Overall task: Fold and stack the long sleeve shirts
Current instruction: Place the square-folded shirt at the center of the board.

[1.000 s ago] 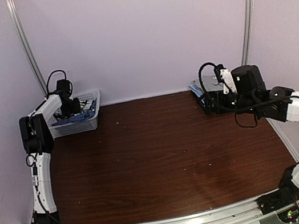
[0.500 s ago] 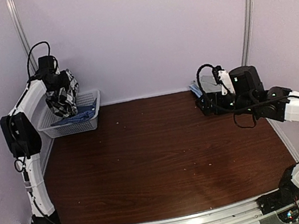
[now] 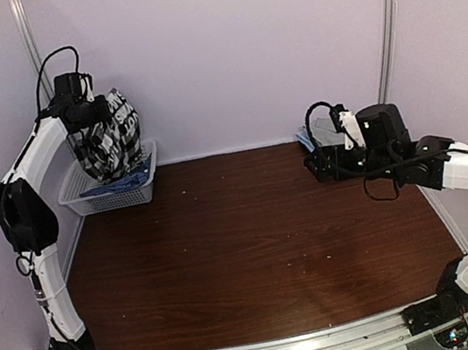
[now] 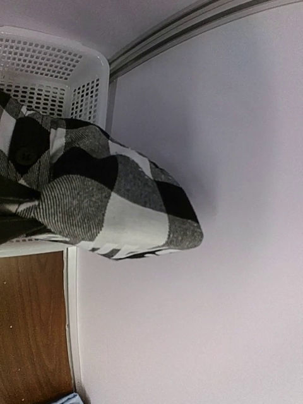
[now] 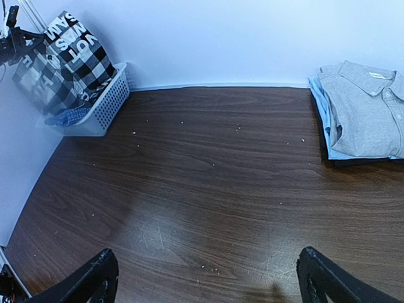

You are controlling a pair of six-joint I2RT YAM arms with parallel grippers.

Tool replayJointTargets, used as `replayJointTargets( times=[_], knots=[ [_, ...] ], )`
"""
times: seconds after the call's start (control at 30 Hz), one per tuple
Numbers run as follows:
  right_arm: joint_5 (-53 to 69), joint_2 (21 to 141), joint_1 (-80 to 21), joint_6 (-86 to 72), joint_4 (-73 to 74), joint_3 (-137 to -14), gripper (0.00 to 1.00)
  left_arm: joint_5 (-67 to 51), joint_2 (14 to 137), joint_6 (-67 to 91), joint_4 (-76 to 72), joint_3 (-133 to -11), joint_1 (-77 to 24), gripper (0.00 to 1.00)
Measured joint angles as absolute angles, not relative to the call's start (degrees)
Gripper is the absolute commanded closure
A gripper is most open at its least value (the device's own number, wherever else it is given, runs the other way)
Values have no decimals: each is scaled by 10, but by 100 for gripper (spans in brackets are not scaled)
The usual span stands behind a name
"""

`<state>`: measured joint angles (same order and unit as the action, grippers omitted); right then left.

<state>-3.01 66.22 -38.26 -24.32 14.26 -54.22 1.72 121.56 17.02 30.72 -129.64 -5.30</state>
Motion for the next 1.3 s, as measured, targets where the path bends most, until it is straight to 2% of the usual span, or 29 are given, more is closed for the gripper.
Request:
replayJointTargets(
  times=[0.27, 0.6, 0.9, 1.03, 1.07, 1.1, 1.2, 1.23, 1.3],
  knots=[
    [-30, 665, -383, -241, 138, -549, 0, -1, 1150, 164, 298, -1270, -127, 100],
    [-63, 648, -383, -228, 145, -552, 0, -29, 1069, 163, 276, -1166, -302, 100],
    [-116, 574, -383, -221, 172, -565, 0, -99, 1054, 214, 262, -1108, -471, 100],
    [-125, 560, -383, -213, 173, -569, 0, -168, 1046, 278, 250, -1050, -459, 100],
    [-126, 564, -383, -212, 173, -570, 0, -186, 1053, 296, 248, -1039, -440, 89],
    [-126, 570, -383, -211, 173, -570, 0, -203, 1065, 311, 247, -1032, -419, 72],
    [-125, 606, -383, -210, 176, -571, 0, -231, 1131, 336, 235, -1034, -362, 42],
    [-124, 620, -383, -210, 179, -572, 0, -234, 1161, 341, 237, -1041, -345, 33],
    [-117, 654, -383, -209, 189, -572, 0, -229, 1218, 342, 243, -1051, -320, 24]
  ],
)
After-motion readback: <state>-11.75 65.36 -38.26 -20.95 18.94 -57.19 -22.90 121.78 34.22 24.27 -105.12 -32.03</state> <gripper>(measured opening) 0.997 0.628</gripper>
